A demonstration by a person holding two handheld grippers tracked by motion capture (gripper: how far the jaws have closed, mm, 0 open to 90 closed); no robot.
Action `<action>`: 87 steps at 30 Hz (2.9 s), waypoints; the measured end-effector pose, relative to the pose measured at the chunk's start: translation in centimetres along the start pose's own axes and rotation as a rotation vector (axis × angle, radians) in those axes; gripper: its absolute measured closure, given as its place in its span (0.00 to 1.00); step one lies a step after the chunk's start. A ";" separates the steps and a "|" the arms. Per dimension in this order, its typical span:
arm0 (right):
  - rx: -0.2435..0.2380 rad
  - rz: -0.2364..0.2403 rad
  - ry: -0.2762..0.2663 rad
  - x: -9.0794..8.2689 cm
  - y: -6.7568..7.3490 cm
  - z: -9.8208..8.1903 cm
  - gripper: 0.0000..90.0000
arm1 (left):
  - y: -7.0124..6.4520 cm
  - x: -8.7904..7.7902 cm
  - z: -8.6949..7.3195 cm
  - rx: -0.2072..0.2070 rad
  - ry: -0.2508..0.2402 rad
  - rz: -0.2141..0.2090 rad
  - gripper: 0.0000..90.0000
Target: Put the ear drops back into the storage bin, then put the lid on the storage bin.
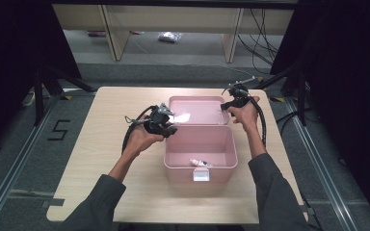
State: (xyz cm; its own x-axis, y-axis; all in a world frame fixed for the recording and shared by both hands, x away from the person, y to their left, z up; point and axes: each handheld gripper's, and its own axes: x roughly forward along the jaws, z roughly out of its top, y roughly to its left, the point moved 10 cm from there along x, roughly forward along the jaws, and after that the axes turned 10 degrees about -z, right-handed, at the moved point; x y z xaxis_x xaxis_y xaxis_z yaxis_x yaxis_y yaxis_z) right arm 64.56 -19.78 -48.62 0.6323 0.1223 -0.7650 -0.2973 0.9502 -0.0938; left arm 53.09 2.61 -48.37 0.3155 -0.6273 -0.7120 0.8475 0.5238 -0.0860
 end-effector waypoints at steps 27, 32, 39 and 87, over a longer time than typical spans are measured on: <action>0.015 -0.087 0.048 0.5 0.5 0.7 0.87 | 0.0 0.1 0.0 -0.006 -0.001 0.000 0.84; 0.017 -0.091 0.043 0.1 0.6 0.9 0.88 | -0.1 0.1 0.0 -0.004 0.001 0.004 0.84; 0.011 -0.095 0.032 -0.2 0.5 1.1 0.89 | -0.1 0.1 0.1 -0.003 -0.003 0.007 0.84; 0.048 -0.108 -0.180 -7.1 0.1 3.6 0.95 | -0.3 0.5 0.4 -0.005 -0.028 0.026 0.84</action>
State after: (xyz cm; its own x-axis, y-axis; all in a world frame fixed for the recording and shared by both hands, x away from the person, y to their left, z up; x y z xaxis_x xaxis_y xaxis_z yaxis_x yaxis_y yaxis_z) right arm 62.61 -19.49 -40.93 0.7774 0.0645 -0.6256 -0.1893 0.9726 -0.1350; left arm 53.12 1.93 -48.44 0.3493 -0.6292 -0.6943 0.8367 0.5430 -0.0712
